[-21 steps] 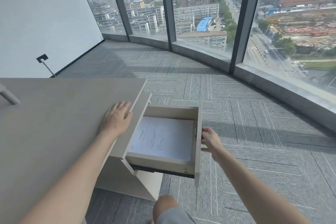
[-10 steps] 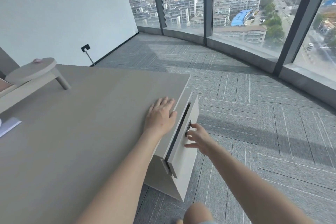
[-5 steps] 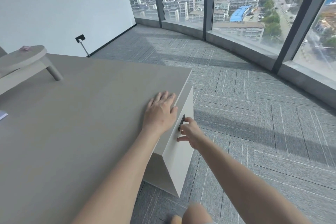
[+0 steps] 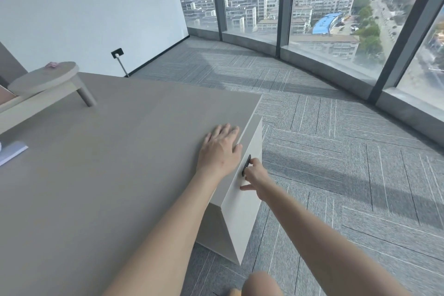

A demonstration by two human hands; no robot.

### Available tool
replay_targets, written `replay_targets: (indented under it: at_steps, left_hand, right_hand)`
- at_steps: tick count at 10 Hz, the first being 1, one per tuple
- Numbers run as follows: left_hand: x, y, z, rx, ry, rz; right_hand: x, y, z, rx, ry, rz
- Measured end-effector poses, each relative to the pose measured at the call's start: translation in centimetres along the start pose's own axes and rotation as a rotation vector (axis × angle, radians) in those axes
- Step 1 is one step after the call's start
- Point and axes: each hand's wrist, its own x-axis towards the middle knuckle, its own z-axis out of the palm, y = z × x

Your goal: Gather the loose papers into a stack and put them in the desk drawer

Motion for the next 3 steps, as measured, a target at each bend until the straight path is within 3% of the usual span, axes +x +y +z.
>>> replay_targets:
  at_steps: [3]
  left_hand:
    - [0.0,-0.2,-0.9,-0.179,-0.053,-0.027]
  right_hand:
    - [-1.3,-3.7,-2.0,-0.447,0.024,-0.114]
